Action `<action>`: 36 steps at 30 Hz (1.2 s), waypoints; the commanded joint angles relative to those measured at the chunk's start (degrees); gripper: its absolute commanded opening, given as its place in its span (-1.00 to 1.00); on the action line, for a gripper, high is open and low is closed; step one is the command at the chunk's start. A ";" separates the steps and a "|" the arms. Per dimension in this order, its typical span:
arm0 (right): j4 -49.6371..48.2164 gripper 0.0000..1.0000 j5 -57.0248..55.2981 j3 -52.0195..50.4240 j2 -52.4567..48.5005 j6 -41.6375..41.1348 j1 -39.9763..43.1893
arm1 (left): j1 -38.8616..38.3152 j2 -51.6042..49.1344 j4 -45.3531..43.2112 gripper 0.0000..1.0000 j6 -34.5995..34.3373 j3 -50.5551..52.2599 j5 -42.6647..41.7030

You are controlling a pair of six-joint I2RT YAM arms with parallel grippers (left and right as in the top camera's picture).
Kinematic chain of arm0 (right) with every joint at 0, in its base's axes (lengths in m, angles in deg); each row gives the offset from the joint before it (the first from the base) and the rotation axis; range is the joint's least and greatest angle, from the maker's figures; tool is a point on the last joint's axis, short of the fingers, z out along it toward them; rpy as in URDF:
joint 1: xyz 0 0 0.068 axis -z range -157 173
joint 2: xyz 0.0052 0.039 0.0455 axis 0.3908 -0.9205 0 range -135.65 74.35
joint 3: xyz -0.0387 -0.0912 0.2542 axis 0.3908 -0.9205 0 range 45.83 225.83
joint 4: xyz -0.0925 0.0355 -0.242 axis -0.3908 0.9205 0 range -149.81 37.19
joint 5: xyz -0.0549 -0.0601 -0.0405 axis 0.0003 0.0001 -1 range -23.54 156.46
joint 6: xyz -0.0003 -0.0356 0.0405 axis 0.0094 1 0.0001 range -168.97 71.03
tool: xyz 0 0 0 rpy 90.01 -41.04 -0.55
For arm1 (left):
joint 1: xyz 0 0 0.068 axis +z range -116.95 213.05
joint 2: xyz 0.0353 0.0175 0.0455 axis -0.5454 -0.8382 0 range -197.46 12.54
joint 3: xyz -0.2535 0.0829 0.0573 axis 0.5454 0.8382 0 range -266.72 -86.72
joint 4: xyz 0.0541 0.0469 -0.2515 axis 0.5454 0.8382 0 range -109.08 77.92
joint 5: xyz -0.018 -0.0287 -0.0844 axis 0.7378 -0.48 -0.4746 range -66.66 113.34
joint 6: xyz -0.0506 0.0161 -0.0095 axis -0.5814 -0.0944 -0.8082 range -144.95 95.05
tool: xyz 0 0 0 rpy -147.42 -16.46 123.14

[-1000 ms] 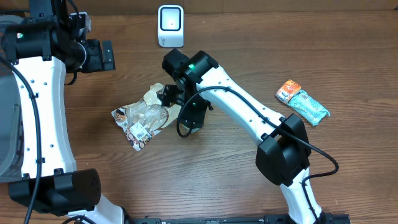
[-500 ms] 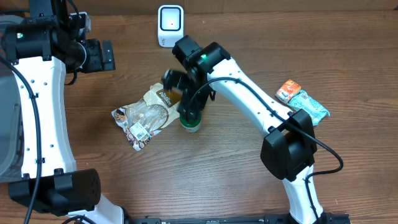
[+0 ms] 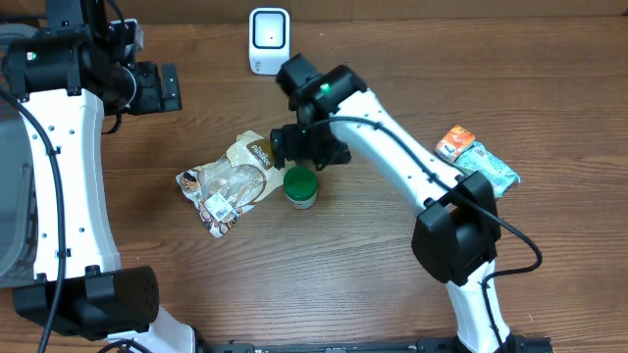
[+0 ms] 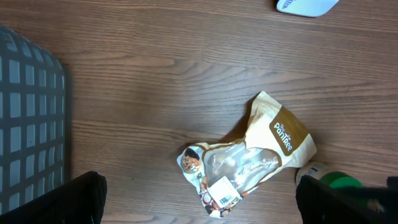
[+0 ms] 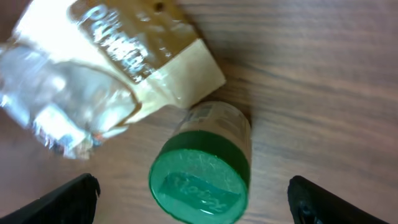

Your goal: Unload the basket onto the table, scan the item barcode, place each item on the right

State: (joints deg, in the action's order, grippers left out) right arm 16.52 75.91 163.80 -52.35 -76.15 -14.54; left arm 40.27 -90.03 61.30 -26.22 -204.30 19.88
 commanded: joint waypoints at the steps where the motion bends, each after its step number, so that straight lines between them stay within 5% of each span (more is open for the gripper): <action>1: -0.87 0.89 -9.94 -3.32 2.40 -17.97 -3.41 | -0.13 -0.44 -0.04 1.00 0.92 0.11 -0.44; 13: -5.81 0.71 -14.12 -12.07 2.40 -22.27 -4.87 | -0.11 -0.44 -0.04 1.00 0.92 0.11 -0.44; 16: -6.05 0.54 -14.10 -12.07 2.40 -20.50 -4.87 | -0.15 -0.44 -0.04 1.00 0.92 0.11 -0.44; 21: -5.55 -0.07 -12.98 -10.88 2.43 -13.97 -4.31 | -0.15 -0.44 -0.04 1.00 0.92 0.11 -0.44; 24: -4.85 -0.15 -11.26 -8.61 2.51 -9.11 -3.89 | -0.15 -0.44 -0.04 0.99 0.92 0.11 -0.44; 28: -2.43 -0.15 -8.26 -3.41 2.54 1.75 -3.30 | -0.15 -0.44 -0.04 1.00 0.92 0.11 -0.44; 36: 4.52 -0.17 -7.41 4.22 2.62 40.68 -3.21 | -0.11 -0.44 -0.04 1.00 0.92 0.11 -0.44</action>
State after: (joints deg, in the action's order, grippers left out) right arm 19.69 67.71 165.79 -52.11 -57.18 -17.86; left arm 40.27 -90.03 61.28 -26.22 -204.30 19.88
